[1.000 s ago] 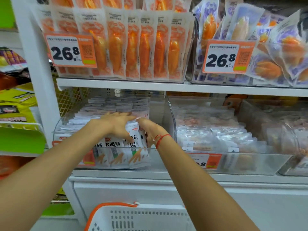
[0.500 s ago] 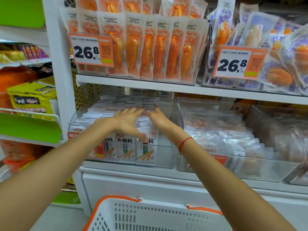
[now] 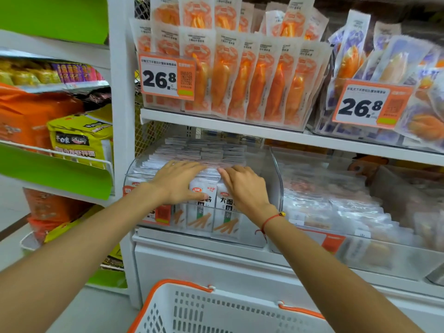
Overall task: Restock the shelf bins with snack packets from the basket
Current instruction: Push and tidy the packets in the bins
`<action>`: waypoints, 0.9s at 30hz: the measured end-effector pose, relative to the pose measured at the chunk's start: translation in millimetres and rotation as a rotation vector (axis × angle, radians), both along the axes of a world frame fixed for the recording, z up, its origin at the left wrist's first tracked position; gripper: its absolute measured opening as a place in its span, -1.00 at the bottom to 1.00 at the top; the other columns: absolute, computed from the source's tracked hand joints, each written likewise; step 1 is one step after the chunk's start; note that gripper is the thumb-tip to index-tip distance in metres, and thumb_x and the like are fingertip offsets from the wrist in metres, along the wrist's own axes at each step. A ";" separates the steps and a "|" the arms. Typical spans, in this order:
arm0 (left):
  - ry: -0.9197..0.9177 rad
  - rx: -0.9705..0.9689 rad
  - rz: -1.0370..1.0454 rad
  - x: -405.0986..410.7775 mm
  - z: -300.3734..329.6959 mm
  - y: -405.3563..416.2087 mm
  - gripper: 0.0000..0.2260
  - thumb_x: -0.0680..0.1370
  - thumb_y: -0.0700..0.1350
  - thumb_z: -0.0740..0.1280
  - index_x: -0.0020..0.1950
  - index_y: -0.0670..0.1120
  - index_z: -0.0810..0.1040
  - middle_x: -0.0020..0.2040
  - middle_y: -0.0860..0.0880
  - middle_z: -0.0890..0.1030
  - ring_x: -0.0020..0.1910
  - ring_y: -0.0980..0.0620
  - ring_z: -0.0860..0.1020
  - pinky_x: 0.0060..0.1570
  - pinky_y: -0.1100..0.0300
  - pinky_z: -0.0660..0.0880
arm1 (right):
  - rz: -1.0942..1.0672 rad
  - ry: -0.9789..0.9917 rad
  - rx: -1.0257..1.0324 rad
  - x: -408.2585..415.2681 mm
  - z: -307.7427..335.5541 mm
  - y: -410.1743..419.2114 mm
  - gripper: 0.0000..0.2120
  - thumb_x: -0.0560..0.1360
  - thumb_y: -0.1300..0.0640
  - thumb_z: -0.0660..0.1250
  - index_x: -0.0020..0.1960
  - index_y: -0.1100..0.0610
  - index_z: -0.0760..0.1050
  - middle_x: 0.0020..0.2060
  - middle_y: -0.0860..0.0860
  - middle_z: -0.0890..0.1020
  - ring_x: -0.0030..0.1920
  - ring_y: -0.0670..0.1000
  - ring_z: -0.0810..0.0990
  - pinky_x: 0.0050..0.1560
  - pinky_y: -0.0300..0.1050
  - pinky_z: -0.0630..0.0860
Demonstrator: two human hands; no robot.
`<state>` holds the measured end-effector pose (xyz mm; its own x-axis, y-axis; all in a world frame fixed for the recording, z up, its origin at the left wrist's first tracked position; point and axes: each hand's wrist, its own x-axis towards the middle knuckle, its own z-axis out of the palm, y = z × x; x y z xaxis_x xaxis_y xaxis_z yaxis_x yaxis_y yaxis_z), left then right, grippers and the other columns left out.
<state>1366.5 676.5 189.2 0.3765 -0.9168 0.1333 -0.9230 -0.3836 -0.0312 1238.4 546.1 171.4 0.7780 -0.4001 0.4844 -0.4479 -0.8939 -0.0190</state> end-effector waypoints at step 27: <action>0.398 0.223 0.200 52.0 24.7 35.3 -0.45 0.54 0.01 0.26 0.48 -0.04 0.16 0.52 -0.04 0.11 0.49 -0.08 0.10 0.39 0.04 0.12 | 0.156 0.336 0.146 10.8 23.7 15.0 -0.51 0.61 -0.18 0.01 0.49 -0.03 0.19 0.47 -0.02 0.25 0.48 0.09 0.16 0.46 0.15 0.08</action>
<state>1418.4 711.7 213.9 0.5294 -0.8113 -0.2479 -0.7892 -0.5782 0.2070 1249.2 561.1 195.1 0.9403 -0.3106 0.1393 -0.3100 -0.9504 -0.0263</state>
